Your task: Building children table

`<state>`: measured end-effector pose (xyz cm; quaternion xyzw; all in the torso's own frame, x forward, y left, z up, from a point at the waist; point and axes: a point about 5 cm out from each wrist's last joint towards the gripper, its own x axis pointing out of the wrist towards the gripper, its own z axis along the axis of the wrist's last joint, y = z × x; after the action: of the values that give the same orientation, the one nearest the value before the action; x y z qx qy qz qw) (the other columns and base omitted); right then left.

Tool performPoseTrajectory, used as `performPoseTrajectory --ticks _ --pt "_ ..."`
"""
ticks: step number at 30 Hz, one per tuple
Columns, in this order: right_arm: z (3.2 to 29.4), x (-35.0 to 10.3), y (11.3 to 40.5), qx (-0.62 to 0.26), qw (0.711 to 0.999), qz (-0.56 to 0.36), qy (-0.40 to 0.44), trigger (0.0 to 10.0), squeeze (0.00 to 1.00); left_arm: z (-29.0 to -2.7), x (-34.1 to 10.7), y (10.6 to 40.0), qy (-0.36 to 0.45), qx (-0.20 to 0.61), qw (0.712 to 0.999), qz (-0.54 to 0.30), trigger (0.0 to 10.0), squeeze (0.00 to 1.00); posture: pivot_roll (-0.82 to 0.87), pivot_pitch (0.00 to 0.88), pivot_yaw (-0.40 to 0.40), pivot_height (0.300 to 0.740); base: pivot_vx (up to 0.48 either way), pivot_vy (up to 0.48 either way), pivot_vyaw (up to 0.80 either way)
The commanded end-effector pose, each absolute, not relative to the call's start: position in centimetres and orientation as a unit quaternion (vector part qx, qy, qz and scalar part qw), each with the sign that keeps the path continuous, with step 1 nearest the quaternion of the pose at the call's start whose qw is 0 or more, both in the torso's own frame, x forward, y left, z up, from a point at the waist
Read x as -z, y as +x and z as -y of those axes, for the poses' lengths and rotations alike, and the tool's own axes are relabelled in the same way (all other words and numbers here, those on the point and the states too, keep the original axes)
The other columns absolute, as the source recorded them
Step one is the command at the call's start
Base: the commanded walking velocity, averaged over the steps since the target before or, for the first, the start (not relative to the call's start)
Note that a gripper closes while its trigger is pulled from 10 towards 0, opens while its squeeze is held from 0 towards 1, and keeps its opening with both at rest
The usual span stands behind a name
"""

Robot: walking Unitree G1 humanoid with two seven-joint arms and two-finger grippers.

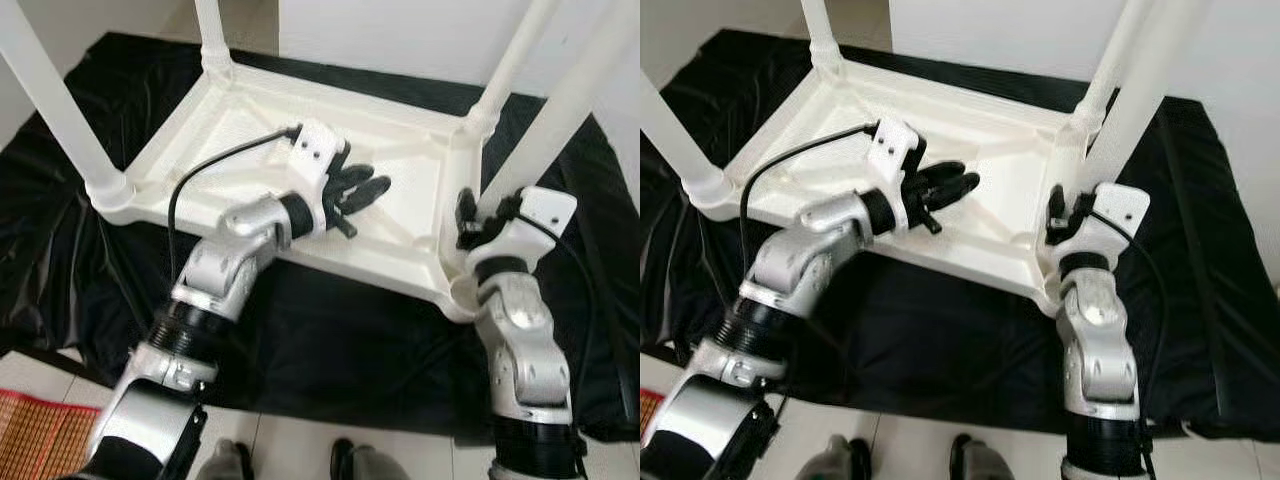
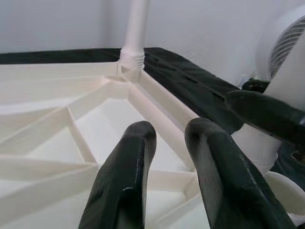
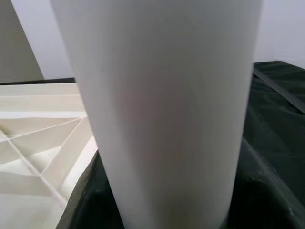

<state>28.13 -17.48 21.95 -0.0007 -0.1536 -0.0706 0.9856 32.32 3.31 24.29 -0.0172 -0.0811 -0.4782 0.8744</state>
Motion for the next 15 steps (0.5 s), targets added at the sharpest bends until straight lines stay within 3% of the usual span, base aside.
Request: performPoseTrajectory --ticks 1,10,15 --pt "17.5 -21.9 27.7 0.077 0.984 0.16 0.01 10.0 0.0 -3.2 -23.8 31.8 -0.029 0.461 0.884 0.074 10.0 0.0 0.03 0.181 -0.051 0.74 0.0 0.0 0.0" --pt "17.6 -21.9 27.2 0.092 0.982 0.167 0.015 10.0 0.0 -2.9 -23.1 30.9 -0.031 0.46 0.885 0.062 10.0 0.0 0.03 0.175 -0.053 0.74 0.0 0.0 0.0" --pt "18.0 -22.7 27.4 0.097 0.978 0.186 0.015 10.0 0.0 -1.9 -22.1 30.0 -0.003 0.506 0.861 0.039 10.0 0.0 0.02 0.169 -0.051 0.74 0.0 0.0 0.0"
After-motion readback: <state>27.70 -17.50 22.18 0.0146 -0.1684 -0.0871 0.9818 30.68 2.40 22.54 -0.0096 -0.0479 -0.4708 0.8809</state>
